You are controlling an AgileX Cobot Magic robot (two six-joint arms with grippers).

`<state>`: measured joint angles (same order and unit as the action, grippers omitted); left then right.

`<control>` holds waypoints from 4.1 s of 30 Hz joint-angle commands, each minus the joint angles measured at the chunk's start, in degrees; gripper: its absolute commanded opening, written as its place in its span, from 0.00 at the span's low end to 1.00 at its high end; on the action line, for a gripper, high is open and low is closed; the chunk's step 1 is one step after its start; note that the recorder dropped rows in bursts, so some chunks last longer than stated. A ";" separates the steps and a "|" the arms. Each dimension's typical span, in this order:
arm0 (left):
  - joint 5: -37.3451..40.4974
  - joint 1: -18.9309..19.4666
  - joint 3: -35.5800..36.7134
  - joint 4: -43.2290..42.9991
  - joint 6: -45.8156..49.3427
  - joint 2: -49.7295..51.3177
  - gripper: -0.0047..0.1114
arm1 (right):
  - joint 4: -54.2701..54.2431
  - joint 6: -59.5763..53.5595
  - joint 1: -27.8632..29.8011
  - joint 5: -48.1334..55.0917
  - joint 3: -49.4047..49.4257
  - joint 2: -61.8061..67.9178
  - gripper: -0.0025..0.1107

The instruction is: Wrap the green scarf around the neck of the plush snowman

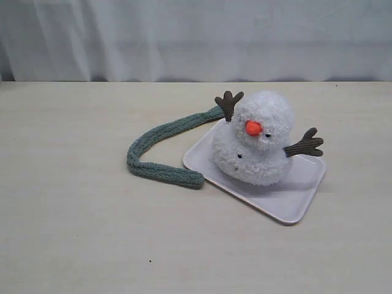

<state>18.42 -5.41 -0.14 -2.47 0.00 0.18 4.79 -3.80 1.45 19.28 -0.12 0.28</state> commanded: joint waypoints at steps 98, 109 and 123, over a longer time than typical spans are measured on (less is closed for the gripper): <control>-0.75 0.13 0.14 0.16 0.00 -0.18 0.04 | 3.66 -5.88 -47.65 17.18 -89.63 121.33 0.59; -0.75 0.13 0.14 0.16 0.00 -0.18 0.04 | 3.42 -7.73 -43.27 18.94 -94.68 127.41 0.59; -0.75 0.13 0.14 0.16 0.00 -0.18 0.04 | 5.99 -9.00 -42.98 13.37 -94.79 131.82 0.59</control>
<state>18.42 -5.41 -0.14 -2.47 0.00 0.18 8.91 -12.51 -41.82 33.50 -94.66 131.24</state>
